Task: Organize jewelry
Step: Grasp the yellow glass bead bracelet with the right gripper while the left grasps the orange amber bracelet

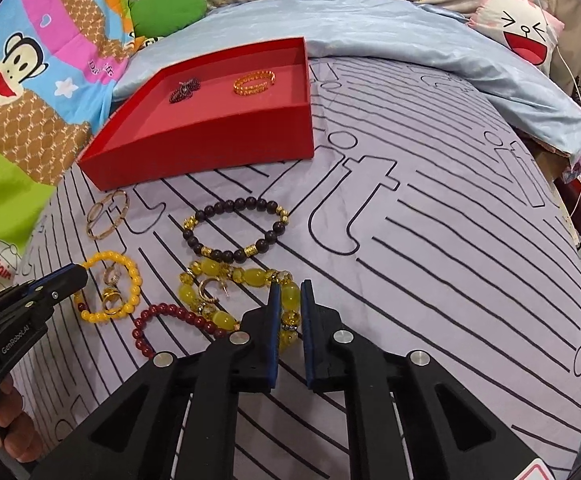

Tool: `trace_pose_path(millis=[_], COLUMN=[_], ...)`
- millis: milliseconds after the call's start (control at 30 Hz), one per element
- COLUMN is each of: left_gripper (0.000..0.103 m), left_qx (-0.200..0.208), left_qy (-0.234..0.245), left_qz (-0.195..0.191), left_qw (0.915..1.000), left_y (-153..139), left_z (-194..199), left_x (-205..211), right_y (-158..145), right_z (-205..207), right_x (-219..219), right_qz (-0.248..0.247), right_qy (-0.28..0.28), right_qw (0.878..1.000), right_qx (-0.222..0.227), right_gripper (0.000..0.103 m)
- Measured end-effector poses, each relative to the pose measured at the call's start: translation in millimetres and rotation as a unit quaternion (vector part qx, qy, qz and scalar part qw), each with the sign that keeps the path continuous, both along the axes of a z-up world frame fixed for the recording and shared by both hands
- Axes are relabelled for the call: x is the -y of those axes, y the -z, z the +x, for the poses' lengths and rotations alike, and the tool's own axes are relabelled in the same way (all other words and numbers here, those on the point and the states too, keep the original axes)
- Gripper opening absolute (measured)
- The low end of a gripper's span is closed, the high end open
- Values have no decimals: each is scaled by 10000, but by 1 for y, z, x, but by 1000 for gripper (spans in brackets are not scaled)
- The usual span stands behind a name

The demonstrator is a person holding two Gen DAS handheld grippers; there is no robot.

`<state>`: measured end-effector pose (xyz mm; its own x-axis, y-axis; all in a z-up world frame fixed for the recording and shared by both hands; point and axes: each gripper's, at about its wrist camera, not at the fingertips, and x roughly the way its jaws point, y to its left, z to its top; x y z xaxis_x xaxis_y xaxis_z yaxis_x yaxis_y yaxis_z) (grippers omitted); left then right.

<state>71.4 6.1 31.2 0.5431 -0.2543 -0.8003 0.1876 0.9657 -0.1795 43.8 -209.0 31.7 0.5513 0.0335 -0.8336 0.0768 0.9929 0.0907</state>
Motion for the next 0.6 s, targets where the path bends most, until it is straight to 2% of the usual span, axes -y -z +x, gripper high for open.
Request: trace_pose_path(millis=[600], left_gripper=[7], left_qx=[417], left_qy=[362], left_qz=[-457], left_qw=[9974], left_y=[-71], left_z=[-9], left_x=[11], right_y=[-67], right_z=[-13], right_x=[9], right_qz=[306], right_qy=[-39], right_qw=[9968], right_qx=[734], right_gripper=[9])
